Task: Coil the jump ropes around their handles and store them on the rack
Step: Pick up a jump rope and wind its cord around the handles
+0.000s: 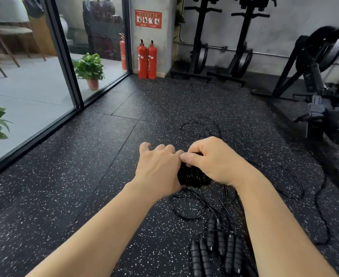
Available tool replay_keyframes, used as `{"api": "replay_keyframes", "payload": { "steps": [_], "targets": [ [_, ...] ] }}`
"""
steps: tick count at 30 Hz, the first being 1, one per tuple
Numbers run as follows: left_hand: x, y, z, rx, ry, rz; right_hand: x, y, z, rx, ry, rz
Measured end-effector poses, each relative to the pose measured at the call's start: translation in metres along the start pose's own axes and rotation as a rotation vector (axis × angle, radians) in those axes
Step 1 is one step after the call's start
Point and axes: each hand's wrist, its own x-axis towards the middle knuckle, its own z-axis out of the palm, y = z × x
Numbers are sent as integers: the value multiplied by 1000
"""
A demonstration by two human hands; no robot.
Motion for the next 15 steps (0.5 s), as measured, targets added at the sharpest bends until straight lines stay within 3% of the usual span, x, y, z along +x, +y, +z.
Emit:
{"api": "replay_keyframes", "payload": {
  "steps": [6, 15],
  "targets": [
    [-4, -1, -6, -30, -91, 203, -2, 24, -9, 90, 77, 62],
    [-9, -7, -11, -244, -87, 285, -1, 44, -7, 229, 83, 98]
  ]
}}
